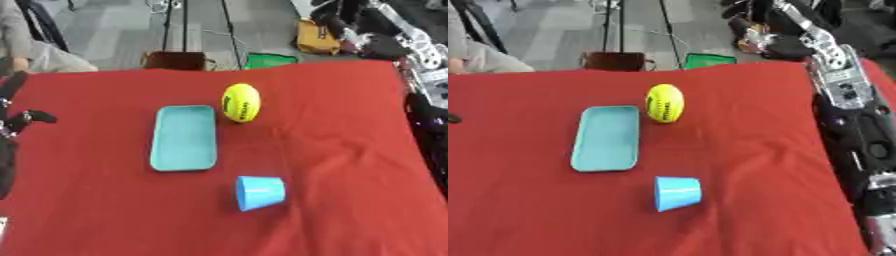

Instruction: Pick up objects on the table and place them in the box.

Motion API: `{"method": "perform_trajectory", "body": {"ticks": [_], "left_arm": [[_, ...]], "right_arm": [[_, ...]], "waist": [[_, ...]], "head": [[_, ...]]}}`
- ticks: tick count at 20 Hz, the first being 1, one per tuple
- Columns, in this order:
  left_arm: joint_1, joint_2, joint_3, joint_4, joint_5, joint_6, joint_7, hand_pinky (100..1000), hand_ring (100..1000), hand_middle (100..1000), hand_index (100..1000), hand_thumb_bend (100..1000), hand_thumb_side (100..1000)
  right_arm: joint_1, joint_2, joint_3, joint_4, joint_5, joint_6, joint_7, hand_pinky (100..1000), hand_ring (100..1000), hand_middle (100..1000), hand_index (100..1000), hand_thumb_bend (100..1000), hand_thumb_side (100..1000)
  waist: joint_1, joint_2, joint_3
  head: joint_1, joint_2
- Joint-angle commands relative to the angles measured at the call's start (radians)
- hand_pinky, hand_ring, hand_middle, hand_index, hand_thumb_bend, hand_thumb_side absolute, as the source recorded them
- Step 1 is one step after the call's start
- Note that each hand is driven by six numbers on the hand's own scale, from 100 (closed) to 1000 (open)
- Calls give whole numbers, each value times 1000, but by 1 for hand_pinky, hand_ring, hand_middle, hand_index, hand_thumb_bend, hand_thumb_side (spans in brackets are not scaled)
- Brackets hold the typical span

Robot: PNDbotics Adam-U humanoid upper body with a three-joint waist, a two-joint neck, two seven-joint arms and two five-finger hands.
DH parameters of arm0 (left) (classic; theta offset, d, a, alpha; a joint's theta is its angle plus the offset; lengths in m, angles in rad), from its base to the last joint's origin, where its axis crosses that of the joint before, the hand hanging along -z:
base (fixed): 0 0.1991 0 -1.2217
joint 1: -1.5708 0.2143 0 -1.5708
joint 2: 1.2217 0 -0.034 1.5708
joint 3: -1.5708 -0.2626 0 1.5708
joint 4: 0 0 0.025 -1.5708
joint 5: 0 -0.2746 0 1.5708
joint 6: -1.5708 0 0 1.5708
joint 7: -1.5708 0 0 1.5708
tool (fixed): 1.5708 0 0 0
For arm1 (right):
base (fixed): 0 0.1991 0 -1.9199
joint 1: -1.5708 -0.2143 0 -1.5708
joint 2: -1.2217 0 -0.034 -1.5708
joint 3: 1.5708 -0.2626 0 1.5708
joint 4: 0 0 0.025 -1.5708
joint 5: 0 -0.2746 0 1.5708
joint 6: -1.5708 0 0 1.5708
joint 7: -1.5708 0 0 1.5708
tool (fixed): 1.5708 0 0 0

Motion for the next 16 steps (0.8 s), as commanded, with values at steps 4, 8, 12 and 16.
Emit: {"method": "perform_trajectory", "body": {"ticks": [4, 8, 12, 16], "left_arm": [[-6, 9, -11, -19, 14, 2, -19, 593, 1000, 1000, 973, 556, 769], [-16, 8, -17, -19, 18, 4, -30, 592, 1000, 1000, 973, 555, 771], [-30, 6, -20, -19, 21, 11, -36, 592, 1000, 1000, 972, 558, 774], [-57, 7, -27, -19, 32, 18, -45, 593, 1000, 1000, 971, 565, 772]], "right_arm": [[-88, 83, -62, 112, 312, -369, 286, 876, 843, 811, 913, 308, 438], [-113, 144, -92, 159, 518, -370, 207, 895, 855, 815, 916, 315, 454], [-119, 176, -95, 194, 668, -370, 121, 905, 866, 821, 919, 331, 463], [-124, 184, -105, 221, 824, -370, 30, 928, 889, 834, 925, 391, 467]], "waist": [[5, -17, 20], [4, -9, 39], [-5, 1, 55], [-13, 13, 77]], "head": [[-29, 6], [-53, -5], [-77, -23], [-99, -52]]}}
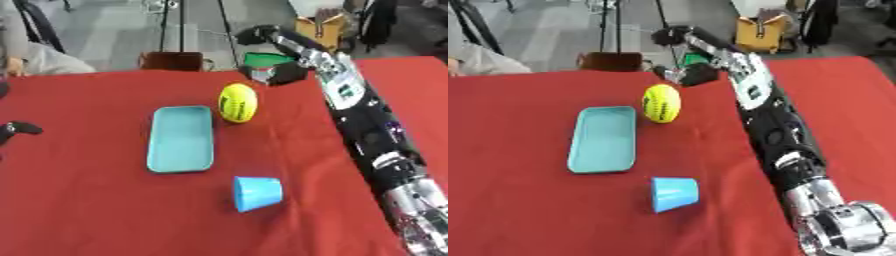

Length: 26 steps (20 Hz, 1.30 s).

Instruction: Pick up objects on the table and place them in the box.

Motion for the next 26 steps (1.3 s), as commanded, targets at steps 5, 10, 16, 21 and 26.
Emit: {"method": "perform_trajectory", "body": {"ticks": [5, 10, 16, 21, 26], "left_arm": [[-36, 8, -3, -19, 23, 9, -12, 594, 1000, 1000, 970, 570, 771], [-49, 6, -4, -19, 32, 12, -16, 594, 1000, 1000, 969, 573, 769], [-58, 4, -7, -19, 38, 13, -21, 593, 1000, 1000, 970, 572, 771], [-64, 3, -12, -19, 42, 12, -26, 593, 1000, 1000, 970, 571, 770], [-80, 6, -21, -19, 48, 6, -38, 593, 1000, 1000, 970, 567, 771]], "right_arm": [[-28, -9, -36, 49, 291, -224, 11, 941, 900, 838, 924, 451, 468], [-15, -16, -53, 97, 478, -173, -166, 946, 905, 839, 923, 474, 480], [-15, -21, -60, 150, 622, -107, -344, 939, 893, 829, 923, 494, 462], [-25, -29, -63, 165, 670, -76, -441, 930, 882, 826, 923, 510, 434], [-56, -59, -78, 178, 679, -37, -489, 917, 876, 824, 923, 507, 424]], "waist": [[-3, 0, 21], [-3, 7, 32], [2, 16, 42], [5, 21, 50], [6, 38, 73]], "head": [[-29, -40], [-40, -51], [-53, -58], [-60, -61], [-85, -79]]}}
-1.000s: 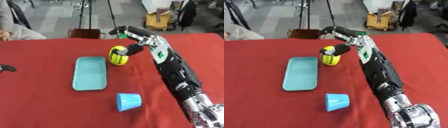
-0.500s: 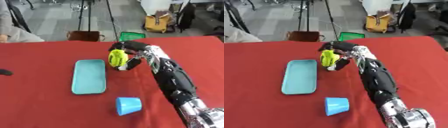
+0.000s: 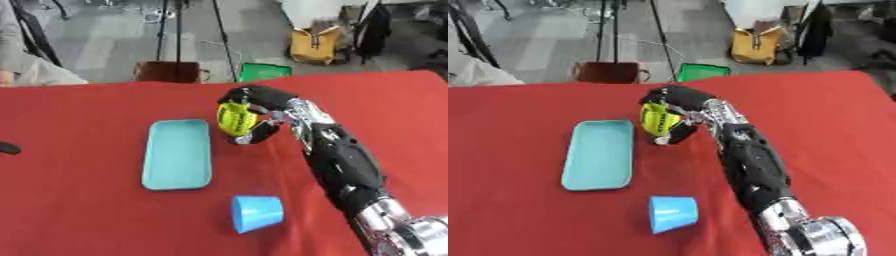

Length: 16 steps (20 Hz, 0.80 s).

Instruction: Pick up objects on the table and place them in the box.

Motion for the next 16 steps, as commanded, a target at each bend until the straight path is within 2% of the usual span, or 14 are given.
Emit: {"method": "perform_trajectory", "body": {"ticks": [1, 7, 10, 13, 15, 16], "left_arm": [[-15, 15, -3, -19, 8, -4, -10, 593, 1000, 1000, 970, 567, 771], [-24, 13, -7, -19, 8, -3, -17, 592, 1000, 1000, 970, 565, 778], [-25, 12, -8, -19, 7, -2, -18, 591, 1000, 1000, 970, 562, 782], [-25, 11, -9, -19, 7, -2, -18, 591, 1000, 1000, 970, 562, 783], [-25, 10, -9, -19, 6, -2, -18, 591, 1000, 1000, 978, 561, 785], [-25, 10, -9, -19, 6, -2, -18, 591, 1000, 1000, 978, 560, 785]], "right_arm": [[-39, -40, -11, 3, 12, 20, -24, 916, 876, 824, 923, 506, 424], [-45, -53, -7, 30, 15, 22, -8, 884, 871, 826, 923, 480, 456], [-33, -52, 2, 66, 31, 19, 47, 851, 874, 841, 926, 453, 525], [-25, -50, 6, 87, 40, 15, 98, 844, 872, 847, 927, 452, 540], [-18, -46, 12, 102, 49, 12, 140, 812, 860, 851, 928, 454, 558], [-16, -44, 11, 106, 47, 10, 156, 756, 835, 848, 925, 461, 536]], "waist": [[2, -7, 7], [2, 7, 12], [2, 10, 9], [2, 11, 7], [3, 11, 6], [3, 12, 5]], "head": [[-15, -20], [-28, -34], [-31, -38], [-32, -41], [-34, -42], [-35, -42]]}}
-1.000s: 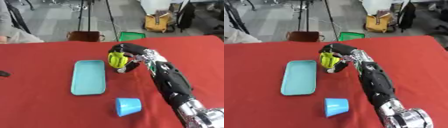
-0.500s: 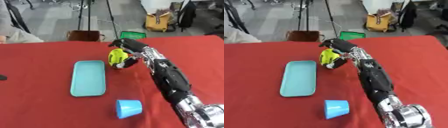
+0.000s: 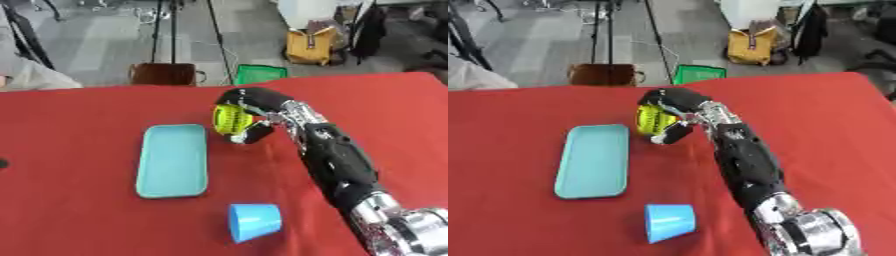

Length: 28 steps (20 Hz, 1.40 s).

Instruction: Pick up objects on the table and place them in the box.

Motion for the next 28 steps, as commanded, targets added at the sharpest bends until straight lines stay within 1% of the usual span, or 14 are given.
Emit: {"method": "perform_trajectory", "body": {"ticks": [1, 2, 3, 4, 7, 8, 9, 10, 15, 17, 22, 25, 26, 28], "left_arm": [[-10, 10, 2, -19, 2, 0, -4, 591, 1000, 1000, 978, 560, 785], [-11, 10, 2, -19, 2, 0, -4, 591, 1000, 1000, 979, 559, 788], [-11, 10, 2, -19, 2, 0, -4, 591, 1000, 1000, 979, 559, 788], [-11, 10, 2, -19, 2, 0, -3, 591, 1000, 1000, 979, 557, 790], [-11, 11, 2, -19, 3, 1, -2, 591, 1000, 1000, 979, 557, 790], [-10, 11, 3, -19, 3, 2, -2, 592, 1000, 1000, 979, 553, 795], [-10, 11, 3, -19, 4, 2, -1, 592, 1000, 1000, 979, 553, 795], [-9, 11, 3, -19, 4, 2, 0, 592, 1000, 1000, 979, 550, 797], [-8, 13, 3, -19, 8, 2, 1, 592, 1000, 1000, 979, 549, 795], [-8, 13, 3, -19, 9, 2, 0, 592, 1000, 1000, 979, 550, 794], [-12, 15, 1, -19, 14, 2, -1, 593, 1000, 1000, 980, 554, 788], [-14, 16, 1, -19, 18, 3, -2, 593, 1000, 1000, 980, 555, 787], [-15, 16, 1, -19, 19, 3, -3, 594, 1000, 1000, 979, 557, 785], [-21, 18, -1, -19, 24, 4, -4, 595, 1000, 1000, 979, 558, 782]], "right_arm": [[8, -13, 8, 30, 21, -4, 63, 756, 835, 848, 925, 461, 536], [10, -13, 7, 27, 17, -4, 71, 494, 680, 811, 894, 460, 340], [12, -12, 6, 23, 11, -2, 77, 494, 680, 811, 894, 460, 340], [13, -11, 4, 18, 5, 2, 78, 298, 527, 780, 871, 419, 102], [14, -10, 3, 2, -20, 3, 73, 269, 500, 772, 863, 399, 100], [13, -8, -1, -10, -37, -4, 61, 258, 475, 757, 846, 338, 100], [13, -8, -2, -20, -57, -12, 50, 258, 475, 757, 846, 338, 100], [10, -6, -2, -32, -76, -23, 42, 282, 481, 761, 855, 309, 100], [-10, 11, 13, -126, -221, -95, 40, 279, 473, 747, 848, 299, 100], [-17, 23, 28, -170, -277, -123, 53, 275, 469, 745, 847, 295, 100], [-25, 56, 57, -233, -394, -137, 111, 276, 468, 744, 850, 298, 100], [-25, 72, 70, -252, -437, -143, 150, 277, 469, 745, 851, 296, 100], [-25, 75, 72, -255, -448, -144, 162, 280, 470, 748, 852, 278, 100], [-20, 96, 83, -252, -466, -163, 194, 283, 471, 750, 853, 278, 100]], "waist": [[4, -8, -3], [4, -8, -3], [4, -8, -4], [4, -8, -4], [4, -9, -6], [4, -10, -8], [4, -11, -9], [4, -12, -10], [5, -17, -14], [6, -19, -13], [4, -22, -5], [3, -22, -1], [2, -22, 0], [-1, -23, 9]], "head": [[-3, -11], [-5, -11], [-6, -12], [-7, -13], [-6, -14], [-6, -13], [-5, -13], [-5, -13], [-3, -11], [-5, -9], [-11, -9], [-12, -11], [-12, -11], [-17, -12]]}}
